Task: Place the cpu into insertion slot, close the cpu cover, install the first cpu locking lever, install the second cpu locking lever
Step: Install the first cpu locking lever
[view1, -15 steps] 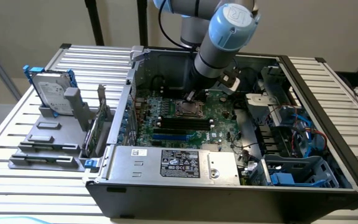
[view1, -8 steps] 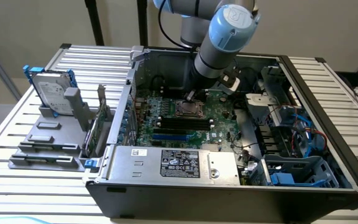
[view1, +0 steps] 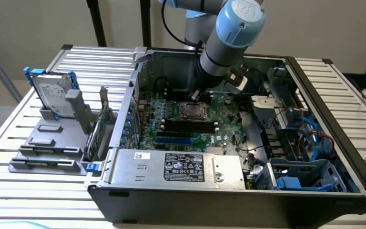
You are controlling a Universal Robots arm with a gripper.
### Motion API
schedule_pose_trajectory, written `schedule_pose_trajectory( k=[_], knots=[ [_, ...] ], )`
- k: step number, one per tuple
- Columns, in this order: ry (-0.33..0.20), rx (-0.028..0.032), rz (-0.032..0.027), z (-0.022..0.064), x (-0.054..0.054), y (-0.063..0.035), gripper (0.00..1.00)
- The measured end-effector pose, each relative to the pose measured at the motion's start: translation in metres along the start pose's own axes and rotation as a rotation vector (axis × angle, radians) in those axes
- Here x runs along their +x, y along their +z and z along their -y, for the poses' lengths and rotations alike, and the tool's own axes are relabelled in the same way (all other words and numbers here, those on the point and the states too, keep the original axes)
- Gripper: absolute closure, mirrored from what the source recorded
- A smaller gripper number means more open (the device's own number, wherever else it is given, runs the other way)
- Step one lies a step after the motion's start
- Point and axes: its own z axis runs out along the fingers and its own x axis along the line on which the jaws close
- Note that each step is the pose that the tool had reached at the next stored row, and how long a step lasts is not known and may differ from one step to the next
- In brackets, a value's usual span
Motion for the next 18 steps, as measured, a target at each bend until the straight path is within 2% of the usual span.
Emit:
schedule_pose_trajectory(
  k=[3,6,12,18],
  knots=[
    [0.0,0.0001,-0.0001,0.0001,-0.002,-0.0094,0.89],
    [0.0,-0.0017,0.0022,0.0003,-0.005,-0.0143,0.89],
    [0.0,-0.0068,0.0064,0.0024,-0.01,-0.02,0.89],
    [0.0,-0.0089,0.0097,0.0036,-0.017,-0.0219,0.89]
  ],
)
